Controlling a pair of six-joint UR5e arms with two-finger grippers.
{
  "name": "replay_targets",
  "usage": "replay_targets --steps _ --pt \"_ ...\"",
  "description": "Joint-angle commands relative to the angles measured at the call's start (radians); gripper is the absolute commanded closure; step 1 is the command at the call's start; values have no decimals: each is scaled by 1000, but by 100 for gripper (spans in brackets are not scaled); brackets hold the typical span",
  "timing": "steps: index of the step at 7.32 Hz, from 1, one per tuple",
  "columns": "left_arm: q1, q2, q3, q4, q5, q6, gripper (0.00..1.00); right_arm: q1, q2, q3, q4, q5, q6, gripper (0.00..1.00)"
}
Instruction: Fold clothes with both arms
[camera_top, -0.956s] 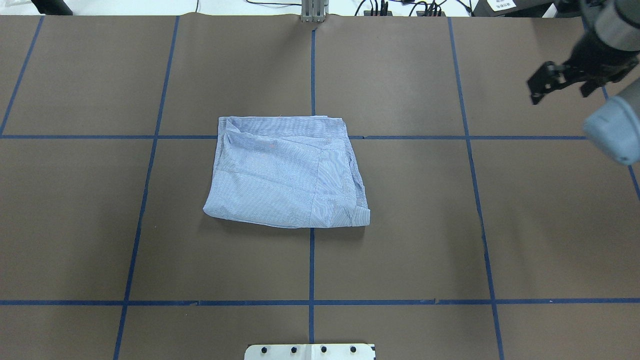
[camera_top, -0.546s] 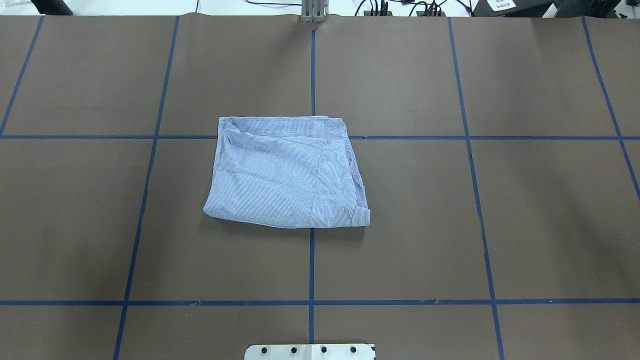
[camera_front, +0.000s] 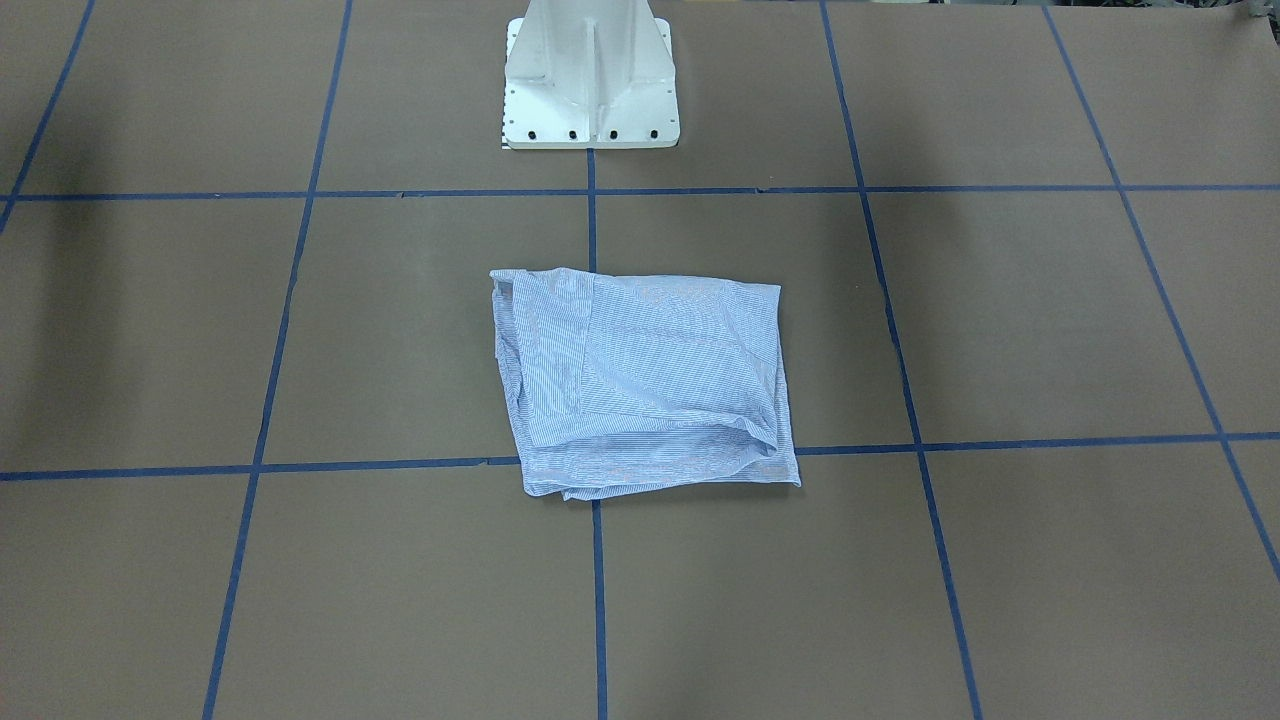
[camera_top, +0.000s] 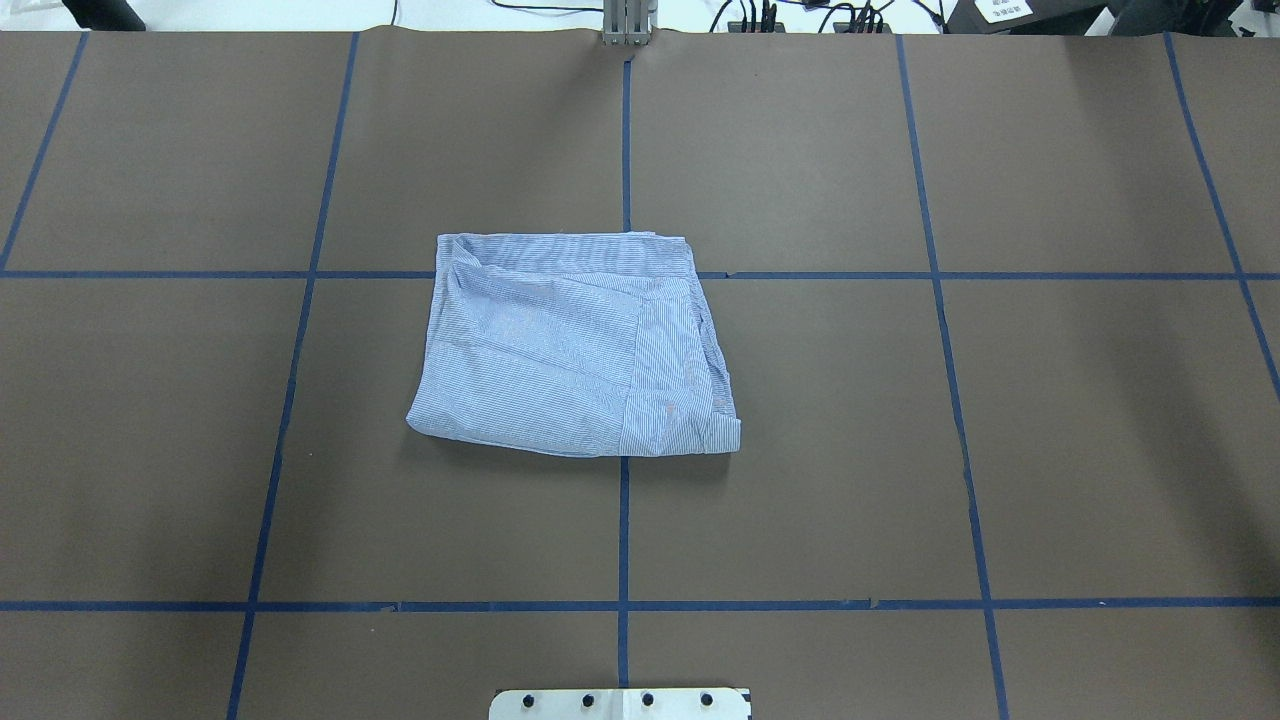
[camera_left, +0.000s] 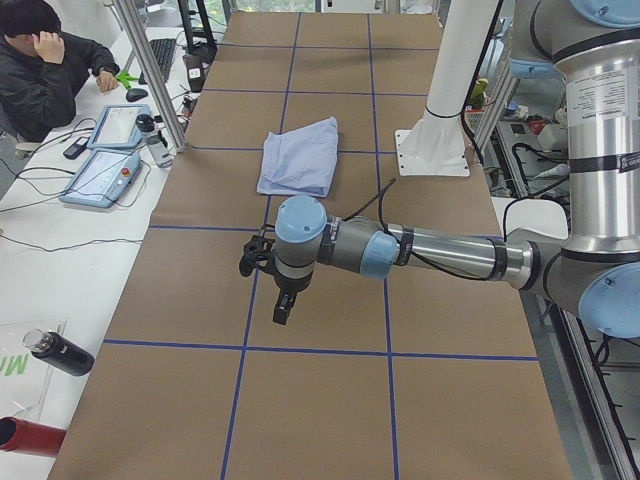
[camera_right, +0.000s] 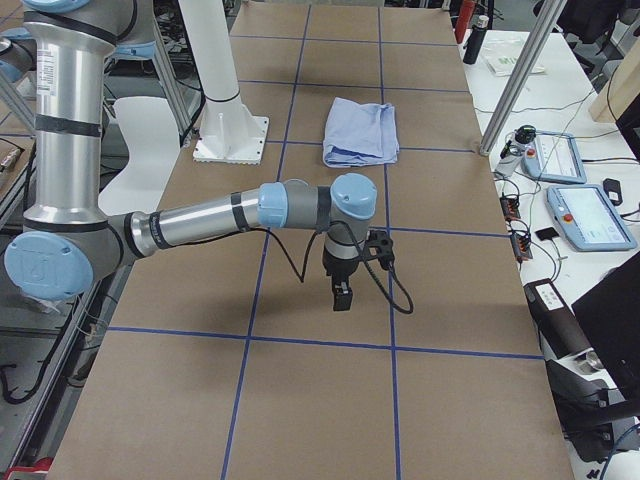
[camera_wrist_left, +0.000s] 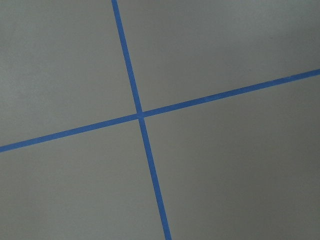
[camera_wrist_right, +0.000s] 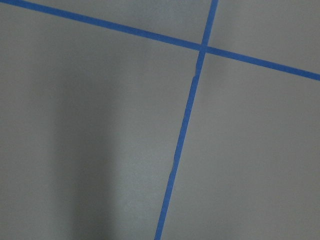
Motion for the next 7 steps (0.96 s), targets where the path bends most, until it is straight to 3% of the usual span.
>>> replay_targets --steps 1,3,7 --pt "0 24 19 3 -10 1 0 40 -61 0 40 37 5 0" --pt "1 37 2 -2 -9 1 0 116 -78 19 40 53 6 0" --pt "0 61 -1 0 -13 6 0 115 -100 -2 104 36 52 0"
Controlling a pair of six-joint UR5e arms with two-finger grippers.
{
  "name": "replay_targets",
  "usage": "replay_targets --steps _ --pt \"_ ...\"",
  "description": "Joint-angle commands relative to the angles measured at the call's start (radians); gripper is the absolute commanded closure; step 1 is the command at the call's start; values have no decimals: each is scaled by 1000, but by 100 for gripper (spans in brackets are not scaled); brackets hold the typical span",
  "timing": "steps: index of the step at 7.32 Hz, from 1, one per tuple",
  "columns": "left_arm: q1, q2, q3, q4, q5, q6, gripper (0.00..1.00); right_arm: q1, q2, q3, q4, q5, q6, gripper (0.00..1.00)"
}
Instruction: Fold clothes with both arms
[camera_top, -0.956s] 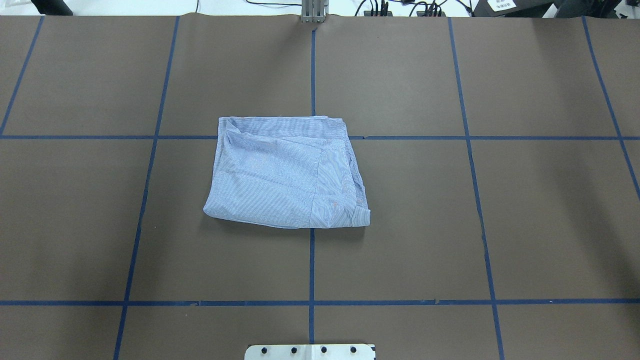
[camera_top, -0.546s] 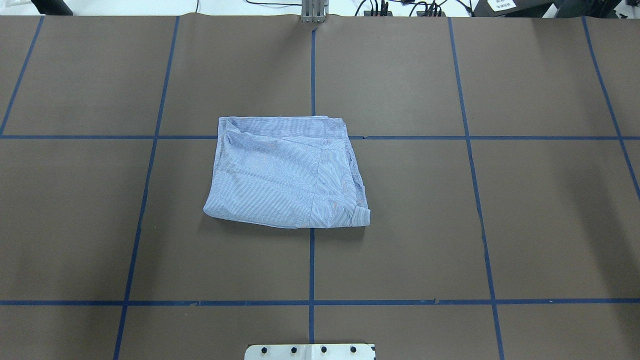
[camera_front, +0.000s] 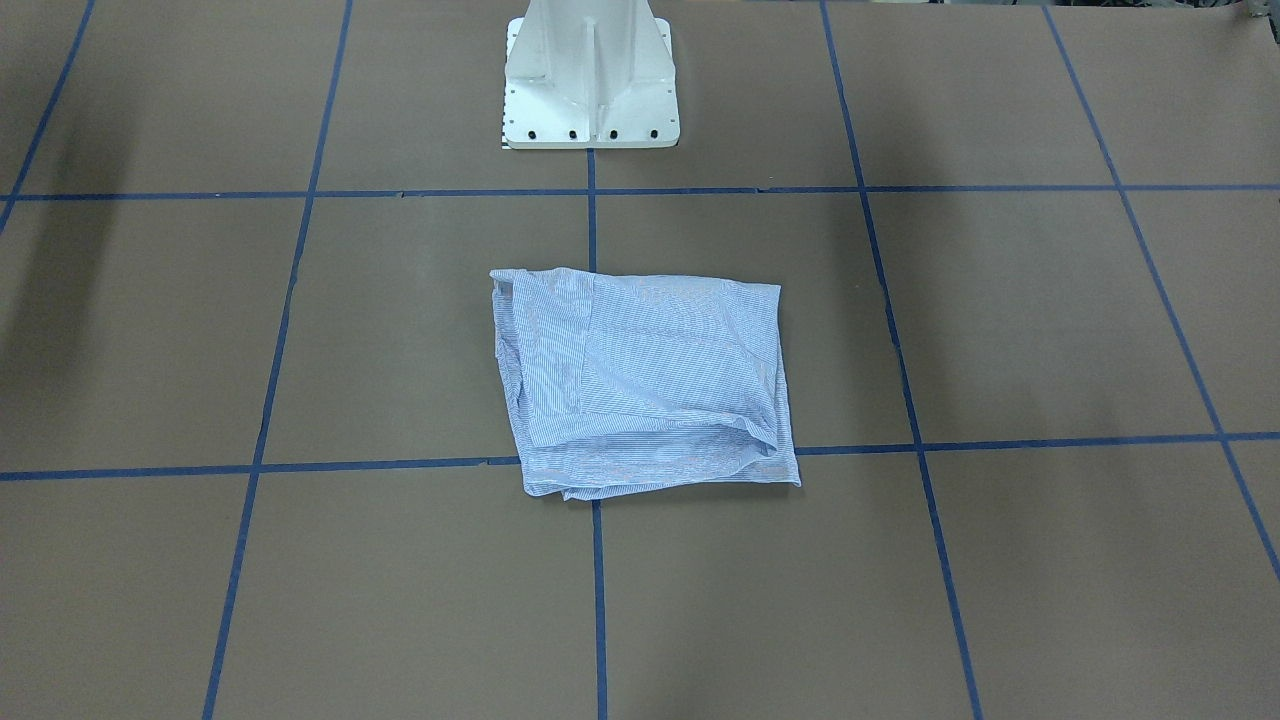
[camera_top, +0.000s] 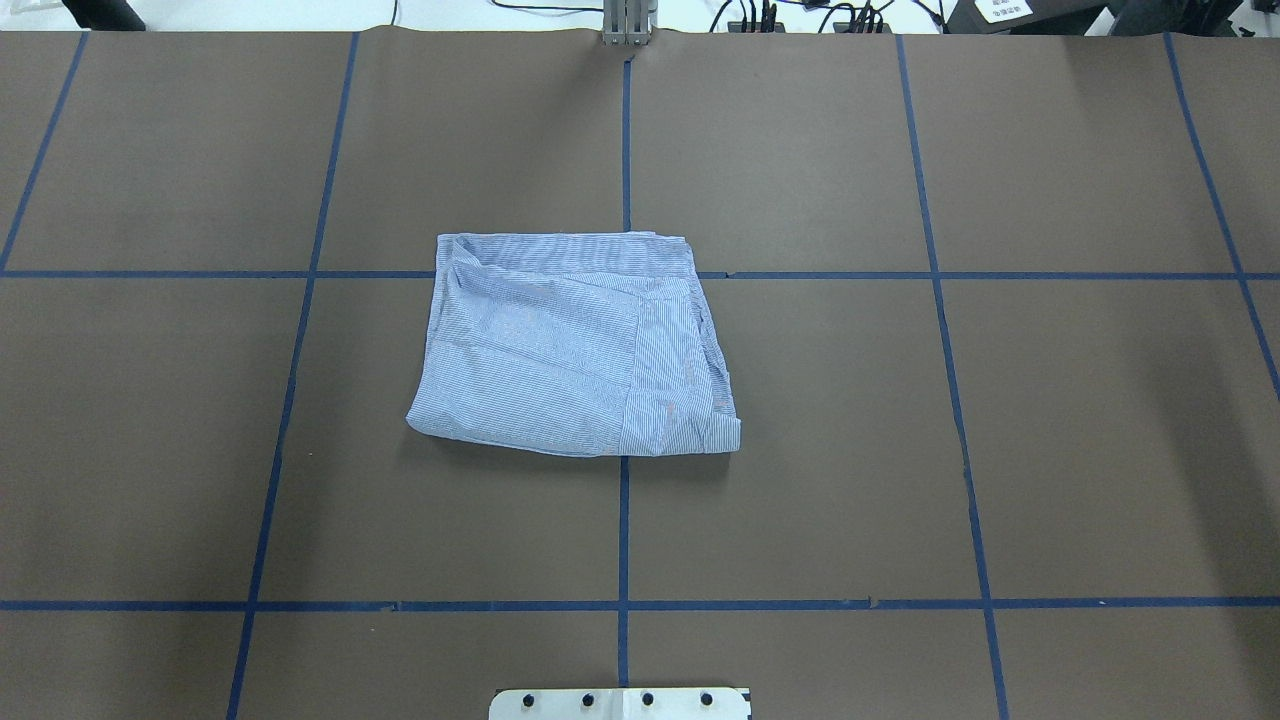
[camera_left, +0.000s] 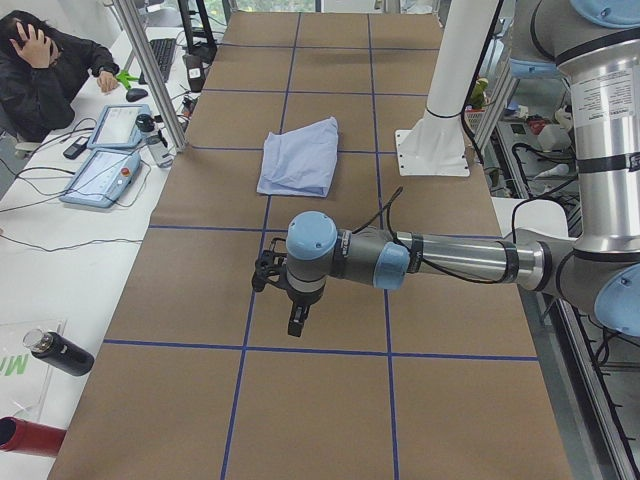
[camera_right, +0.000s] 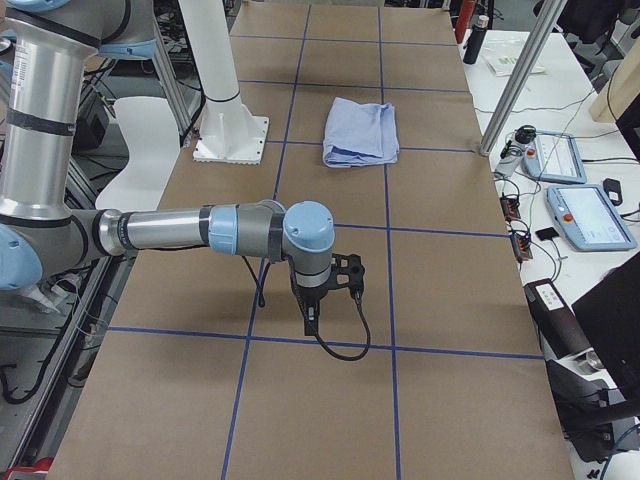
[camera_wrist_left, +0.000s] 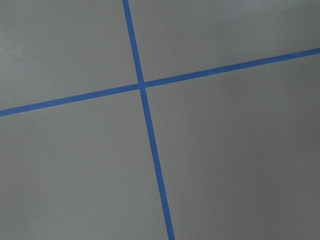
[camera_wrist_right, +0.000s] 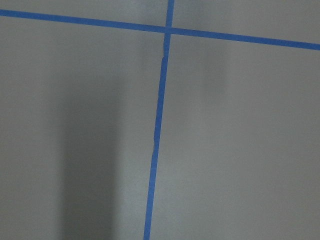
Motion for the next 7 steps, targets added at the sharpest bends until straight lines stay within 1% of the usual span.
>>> replay_targets --steps 1,3,4,6,7 --pt "-1 15 -3 0 -1 -3 0 -3 -9 -14 101 -5 102 0" --pt "0 14 -3 2 1 -6 0 -37 -21 -54 215 -15 178 0" --pt "-1 17 -1 3 -1 -6 0 -75 -21 -54 234 -18 225 0" --pt "-1 61 -5 3 -2 -6 0 -89 -21 -54 237 -13 218 0" --pt "-1 78 3 3 -60 -9 0 -89 -23 -54 240 -12 218 0"
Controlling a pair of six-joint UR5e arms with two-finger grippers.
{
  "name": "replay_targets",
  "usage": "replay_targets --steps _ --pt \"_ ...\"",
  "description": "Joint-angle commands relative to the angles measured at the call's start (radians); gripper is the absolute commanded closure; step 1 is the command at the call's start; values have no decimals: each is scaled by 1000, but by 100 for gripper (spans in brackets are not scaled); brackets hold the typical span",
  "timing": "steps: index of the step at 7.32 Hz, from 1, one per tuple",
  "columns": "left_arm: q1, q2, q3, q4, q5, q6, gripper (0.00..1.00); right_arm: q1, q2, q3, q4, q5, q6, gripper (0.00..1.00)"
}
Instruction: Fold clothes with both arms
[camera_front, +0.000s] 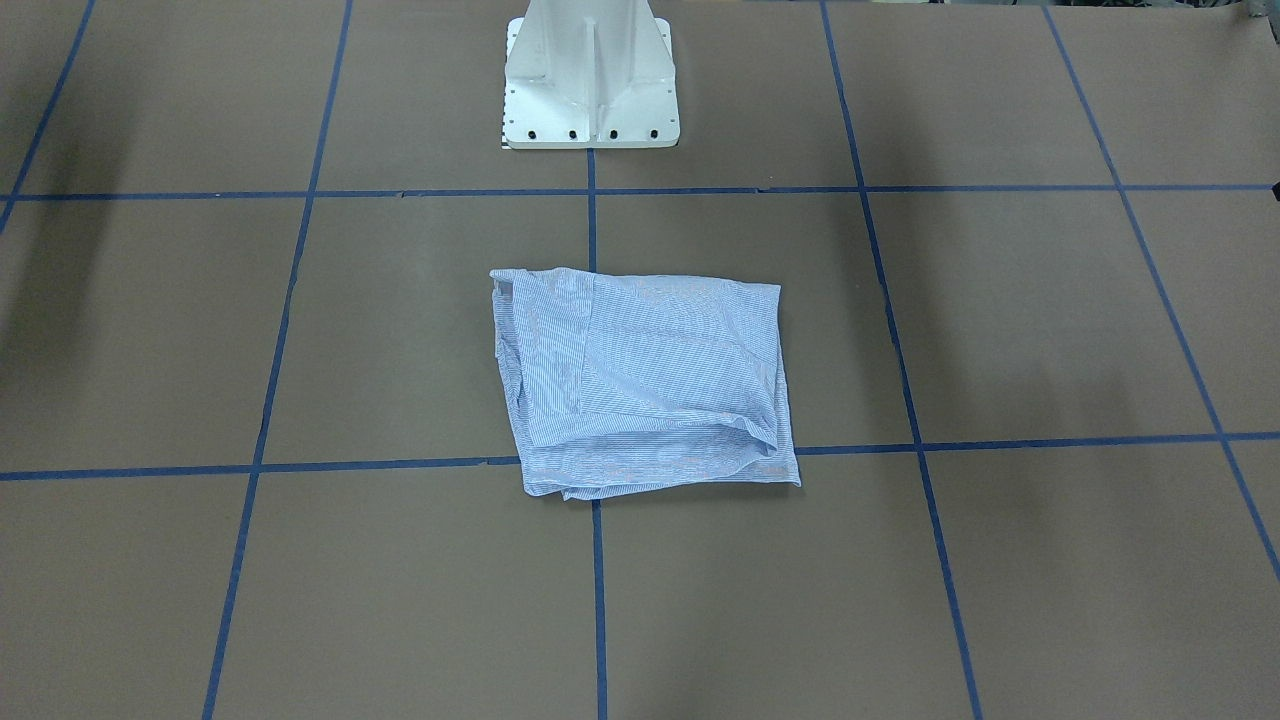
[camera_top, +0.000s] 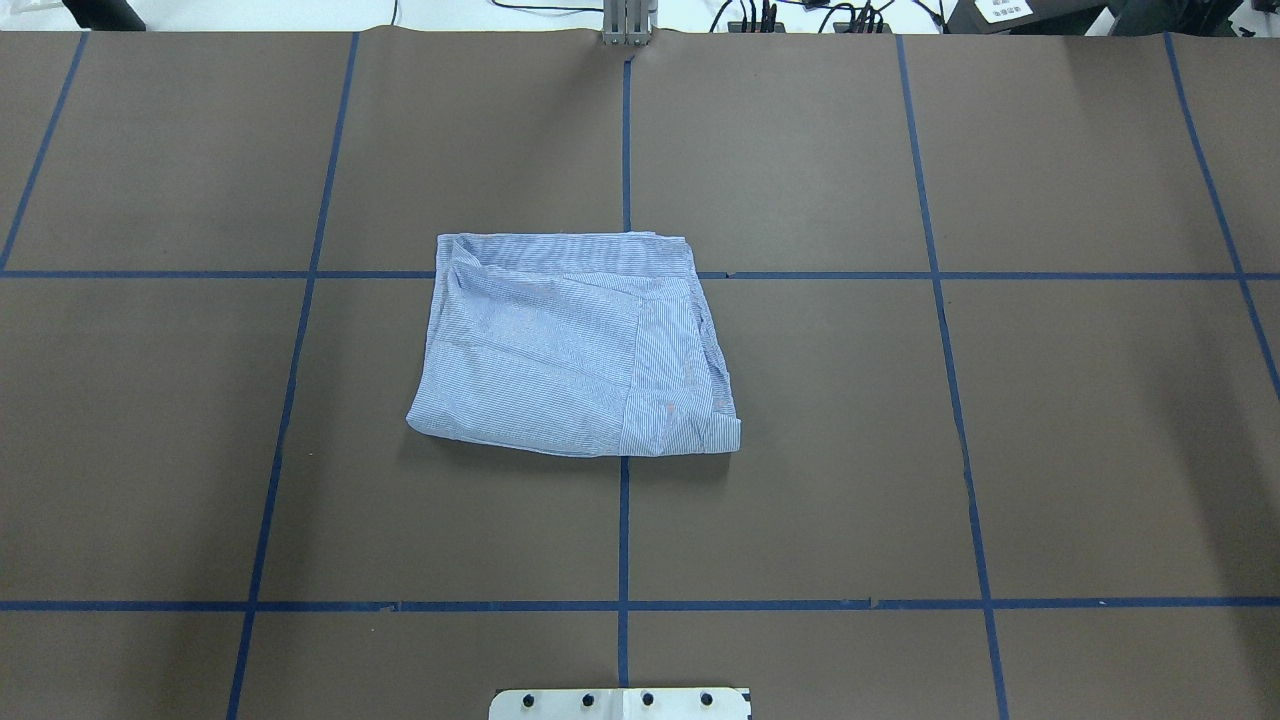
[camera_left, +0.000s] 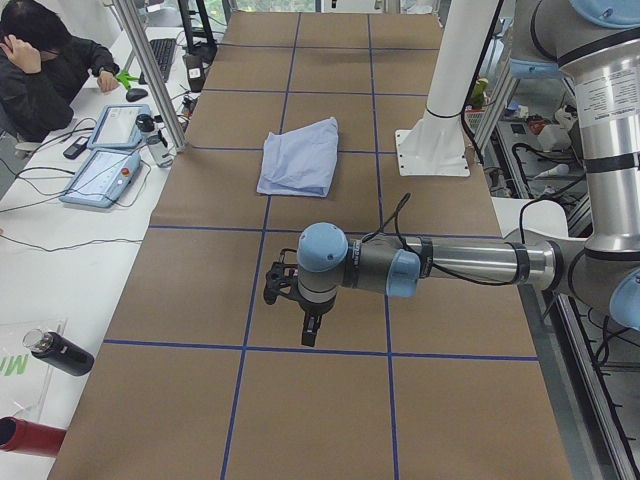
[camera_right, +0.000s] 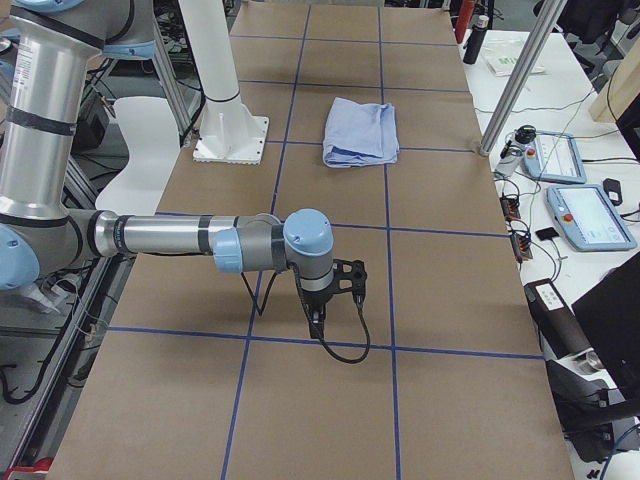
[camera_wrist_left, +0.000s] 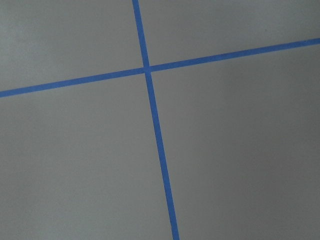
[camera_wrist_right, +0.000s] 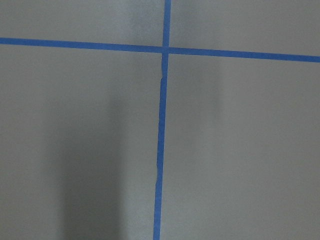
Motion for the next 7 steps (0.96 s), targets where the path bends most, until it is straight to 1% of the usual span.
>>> replay_targets --steps 1,3,4,5,6,7 --pt "-5 55 -14 0 -70 -2 0 -3 -3 -1 5 4 -1 0" --pt "-21 79 -35 -1 -66 11 0 -3 -3 -1 5 4 -2 0" --pt "-46 80 -38 -1 -46 13 0 -3 -3 -1 7 4 -2 0" --pt "-48 75 -39 0 41 13 0 -3 -6 -1 7 4 -4 0" --pt "-49 69 -39 3 58 13 0 -3 -8 -1 7 4 -4 0" --pt "-49 66 -40 35 63 13 0 -3 -8 -1 7 4 -4 0"
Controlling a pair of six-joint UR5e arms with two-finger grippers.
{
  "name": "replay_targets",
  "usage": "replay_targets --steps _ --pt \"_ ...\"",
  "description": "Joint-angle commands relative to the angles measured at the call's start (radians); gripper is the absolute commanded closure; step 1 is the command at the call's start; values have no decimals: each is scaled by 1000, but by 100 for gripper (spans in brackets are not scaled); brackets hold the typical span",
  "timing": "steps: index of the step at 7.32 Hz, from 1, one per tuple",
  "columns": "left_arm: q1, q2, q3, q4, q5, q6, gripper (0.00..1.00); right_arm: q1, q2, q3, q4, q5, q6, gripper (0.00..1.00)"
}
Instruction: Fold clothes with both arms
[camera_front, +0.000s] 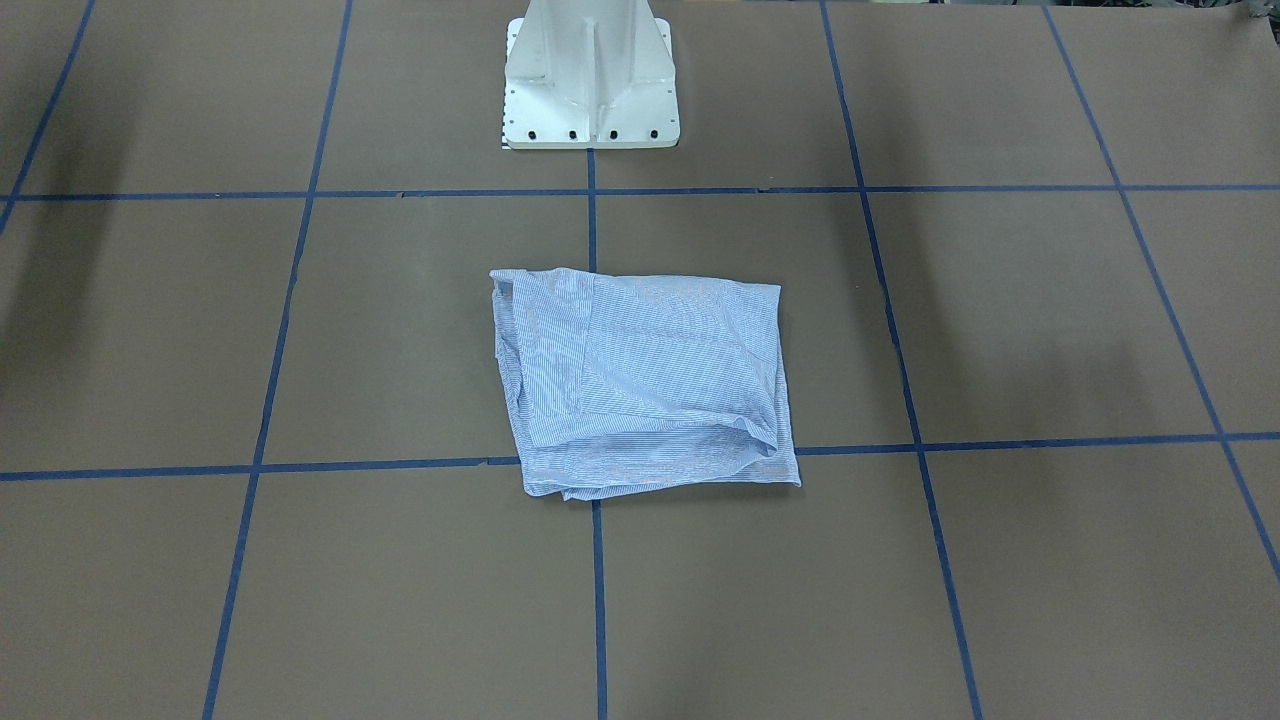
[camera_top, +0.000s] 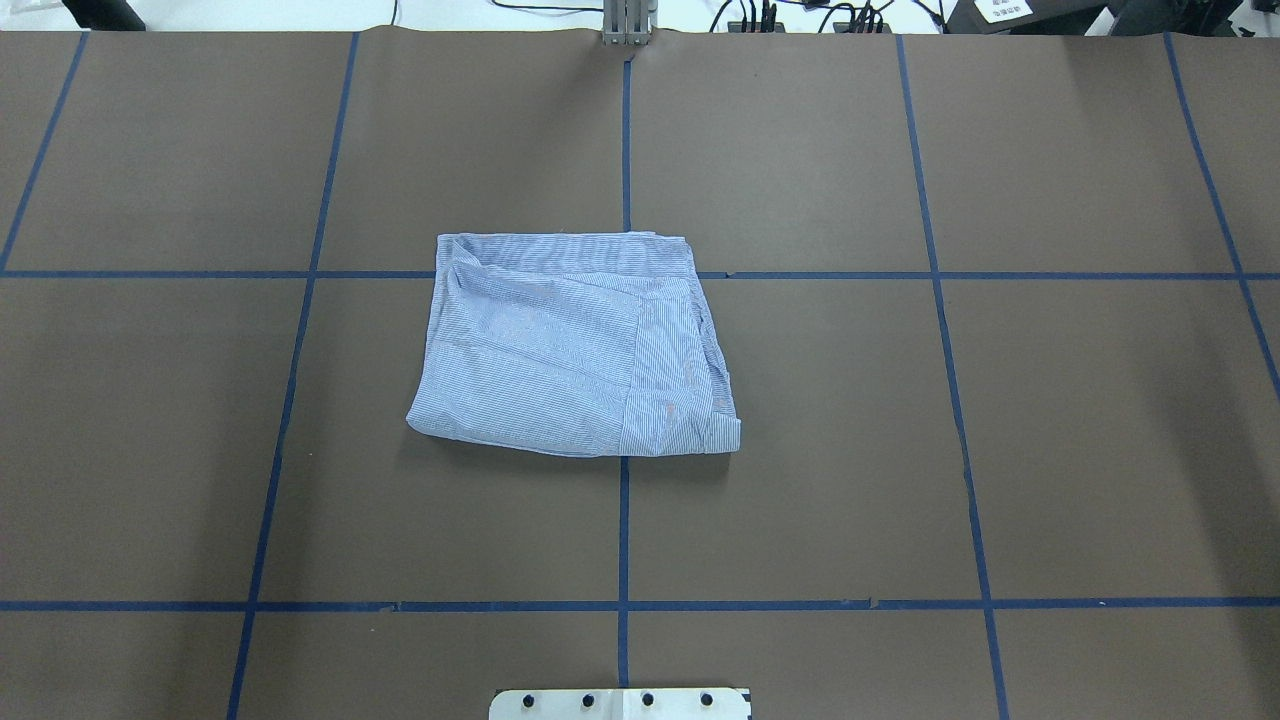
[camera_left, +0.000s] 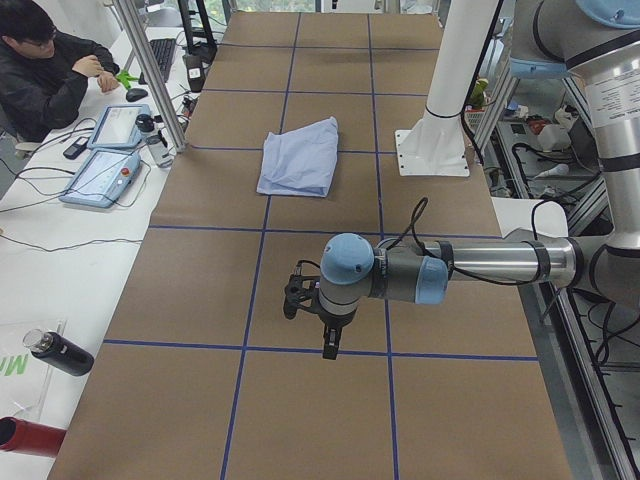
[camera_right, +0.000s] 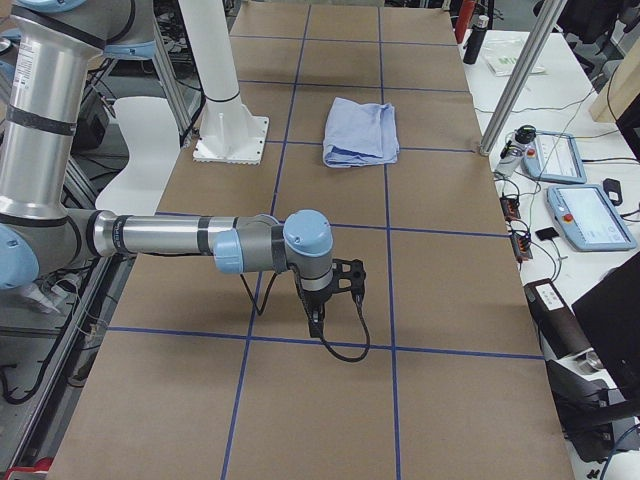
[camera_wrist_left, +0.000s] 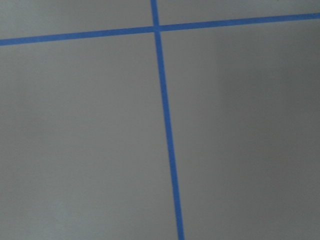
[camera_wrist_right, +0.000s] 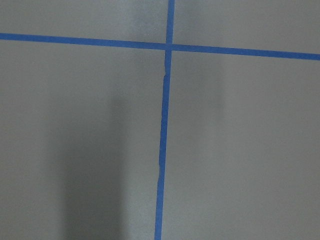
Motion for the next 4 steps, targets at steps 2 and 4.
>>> replay_targets --steps 2,4 --pt "-2 0 -11 29 23 -3 0 0 -1 0 0 0 1 0" --pt "-1 -2 -14 26 23 -3 0 0 -1 0 -1 2 4 0"
